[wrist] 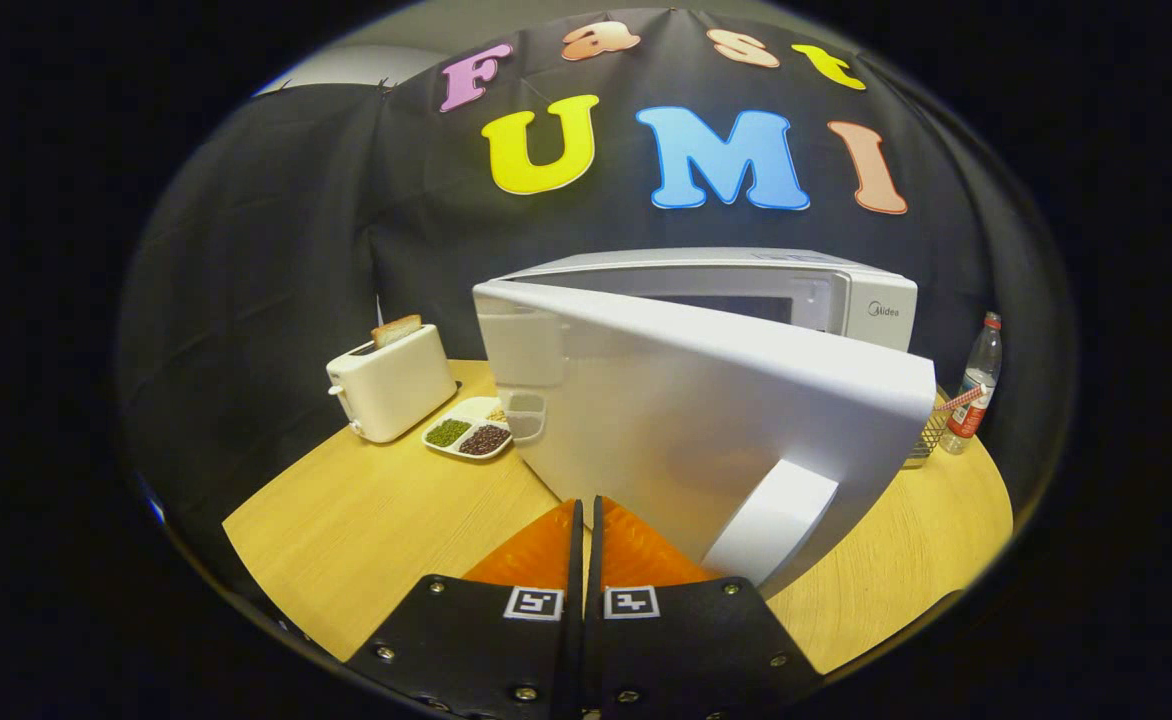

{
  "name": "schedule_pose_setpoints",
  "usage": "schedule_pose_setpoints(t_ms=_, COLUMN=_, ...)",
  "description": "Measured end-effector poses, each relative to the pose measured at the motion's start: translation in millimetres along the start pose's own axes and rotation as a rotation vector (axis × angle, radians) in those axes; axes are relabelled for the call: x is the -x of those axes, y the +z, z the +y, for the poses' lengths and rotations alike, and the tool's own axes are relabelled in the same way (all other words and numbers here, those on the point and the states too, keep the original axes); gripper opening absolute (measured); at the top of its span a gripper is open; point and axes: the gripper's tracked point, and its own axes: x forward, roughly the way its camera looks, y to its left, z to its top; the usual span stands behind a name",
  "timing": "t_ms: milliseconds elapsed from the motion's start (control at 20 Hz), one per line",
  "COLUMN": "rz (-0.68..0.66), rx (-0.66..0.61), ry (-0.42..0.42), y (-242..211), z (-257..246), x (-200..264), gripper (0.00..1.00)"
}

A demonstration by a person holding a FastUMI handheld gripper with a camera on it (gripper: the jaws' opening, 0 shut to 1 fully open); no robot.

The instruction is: Open the microwave, put the food inside, and close the microwave door.

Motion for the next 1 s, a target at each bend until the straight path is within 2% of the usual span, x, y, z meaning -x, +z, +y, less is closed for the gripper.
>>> schedule_pose_setpoints(t_ms=750, rz=-0.005, rx=-0.019, ry=-0.086, y=32.5, z=-68.6, x=-77.9, gripper=0.01)
schedule_pose_setpoints(t_ms=1000, rz=-0.019, rx=-0.025, ry=-0.139, y=48.2, z=-86.9, x=-102.7, gripper=0.01)
